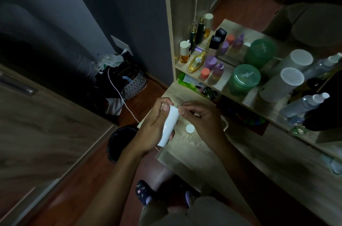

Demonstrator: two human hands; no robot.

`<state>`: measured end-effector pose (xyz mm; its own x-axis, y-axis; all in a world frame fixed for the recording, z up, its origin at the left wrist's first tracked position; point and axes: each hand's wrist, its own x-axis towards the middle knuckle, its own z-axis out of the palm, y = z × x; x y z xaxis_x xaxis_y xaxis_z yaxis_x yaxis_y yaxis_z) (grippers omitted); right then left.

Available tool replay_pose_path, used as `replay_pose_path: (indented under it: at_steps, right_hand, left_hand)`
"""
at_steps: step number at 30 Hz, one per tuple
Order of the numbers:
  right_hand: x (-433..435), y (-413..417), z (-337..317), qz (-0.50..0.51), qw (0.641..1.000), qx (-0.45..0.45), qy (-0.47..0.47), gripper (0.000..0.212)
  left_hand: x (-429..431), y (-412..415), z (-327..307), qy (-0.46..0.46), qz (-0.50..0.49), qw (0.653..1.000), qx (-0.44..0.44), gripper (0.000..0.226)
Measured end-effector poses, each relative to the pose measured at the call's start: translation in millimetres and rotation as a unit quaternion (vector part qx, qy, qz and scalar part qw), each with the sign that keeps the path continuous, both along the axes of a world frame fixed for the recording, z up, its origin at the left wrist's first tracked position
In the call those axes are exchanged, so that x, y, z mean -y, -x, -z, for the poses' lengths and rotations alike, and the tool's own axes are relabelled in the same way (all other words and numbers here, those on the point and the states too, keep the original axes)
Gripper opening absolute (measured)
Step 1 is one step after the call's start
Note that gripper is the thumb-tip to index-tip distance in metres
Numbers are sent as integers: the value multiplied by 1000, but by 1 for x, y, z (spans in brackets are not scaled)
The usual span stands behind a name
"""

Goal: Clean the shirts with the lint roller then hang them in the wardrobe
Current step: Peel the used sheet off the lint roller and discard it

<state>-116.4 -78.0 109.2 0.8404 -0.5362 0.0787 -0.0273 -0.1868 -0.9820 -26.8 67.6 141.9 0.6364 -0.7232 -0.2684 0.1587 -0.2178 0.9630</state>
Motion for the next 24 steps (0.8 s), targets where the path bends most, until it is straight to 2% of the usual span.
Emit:
replay_pose_path:
  at_steps: [2,5,8,11,13,17,21,24]
  right_hand:
    - [2,1,1,-17,1000,-24,-7,19]
    - [10,-2,10,-22,996,-70,-48,20]
    - [25,-9,41,16,990,-133,-49,15]
    - [33,-9,91,-6,967,-248,60,17]
    - [33,-8,125,-47,945,-295,134,19]
    - [29,-11,172,-108,863,-397,293,35]
    - [23,-17,198,-120,808,-452,358,45]
    - [22,-21,202,-114,788,-452,402,39]
  left_hand:
    - [1,-2,7,-11,-6,1000,-20,23]
    - [5,-5,21,-10,-28,995,-93,9]
    - [10,-8,34,11,-76,985,-156,23]
    - [11,-13,44,12,-145,973,-178,24]
    - [8,-15,49,12,-188,963,-191,26]
    - [-3,-19,62,10,-236,951,-197,33]
    - [-10,-22,62,12,-254,940,-229,36]
    - [-13,-24,66,6,-272,934,-231,46]
